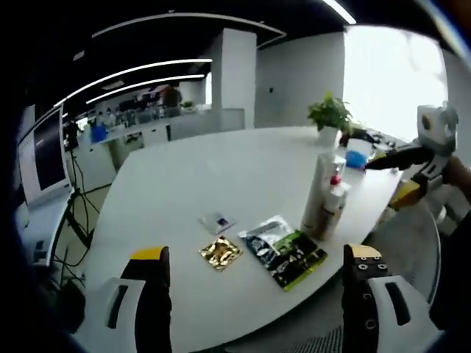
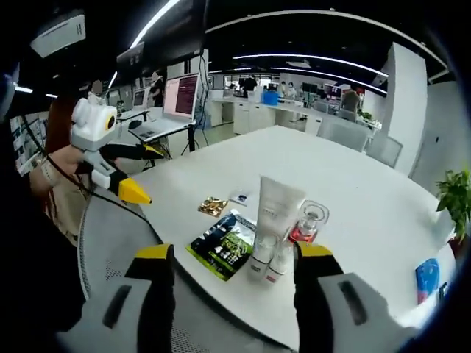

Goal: Arrange the skincare products in the storage area until every visible bottle or jar stands upright without overlapping.

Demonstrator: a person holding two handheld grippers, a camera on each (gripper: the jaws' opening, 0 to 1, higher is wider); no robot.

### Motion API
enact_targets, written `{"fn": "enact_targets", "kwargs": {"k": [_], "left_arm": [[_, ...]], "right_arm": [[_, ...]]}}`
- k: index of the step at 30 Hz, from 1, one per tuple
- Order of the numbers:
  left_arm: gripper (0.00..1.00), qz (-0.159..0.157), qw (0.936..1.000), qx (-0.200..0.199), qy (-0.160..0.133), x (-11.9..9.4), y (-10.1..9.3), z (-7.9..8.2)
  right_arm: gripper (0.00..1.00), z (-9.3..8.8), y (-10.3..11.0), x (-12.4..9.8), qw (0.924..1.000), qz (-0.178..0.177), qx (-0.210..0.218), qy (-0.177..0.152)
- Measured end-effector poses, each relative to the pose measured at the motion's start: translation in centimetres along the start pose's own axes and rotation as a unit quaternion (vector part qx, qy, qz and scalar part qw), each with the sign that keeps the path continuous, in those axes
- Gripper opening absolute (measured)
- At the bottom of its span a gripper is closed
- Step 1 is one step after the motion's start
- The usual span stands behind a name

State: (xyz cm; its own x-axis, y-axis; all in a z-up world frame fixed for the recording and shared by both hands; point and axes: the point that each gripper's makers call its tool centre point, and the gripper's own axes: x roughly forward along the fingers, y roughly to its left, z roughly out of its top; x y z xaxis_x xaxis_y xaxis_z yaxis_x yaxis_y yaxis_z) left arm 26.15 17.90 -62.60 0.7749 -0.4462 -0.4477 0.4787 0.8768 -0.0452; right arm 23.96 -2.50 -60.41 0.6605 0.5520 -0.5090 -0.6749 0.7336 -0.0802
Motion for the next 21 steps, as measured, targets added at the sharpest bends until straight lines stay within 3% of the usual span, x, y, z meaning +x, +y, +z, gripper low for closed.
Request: {"fn": "enact_targets", "kwargs": {"k": [5,13,21], "left_arm": [[0.97,0.028,0.9995,0.011,-0.005,-1.7,-1.1,0.2],[0.97,0.060,0.9980,0.011,-0.017,-4.0,-2.5,0.3],[0.97,0.061,0.9979,0.018,-0.015,-4.2,-1.8,0.4]], "right_arm": [[0.84,-0.6,-1.2,-1.9,0.9996,-0.006,-0.027,0.005],[0.99,-1.6,-1.1,-3.3,0.9993,0.005,-0.037,0.001],[0.99,-1.0,-1.0,-2.8,0.9992,0.009,-0.039,-0.001]]}}
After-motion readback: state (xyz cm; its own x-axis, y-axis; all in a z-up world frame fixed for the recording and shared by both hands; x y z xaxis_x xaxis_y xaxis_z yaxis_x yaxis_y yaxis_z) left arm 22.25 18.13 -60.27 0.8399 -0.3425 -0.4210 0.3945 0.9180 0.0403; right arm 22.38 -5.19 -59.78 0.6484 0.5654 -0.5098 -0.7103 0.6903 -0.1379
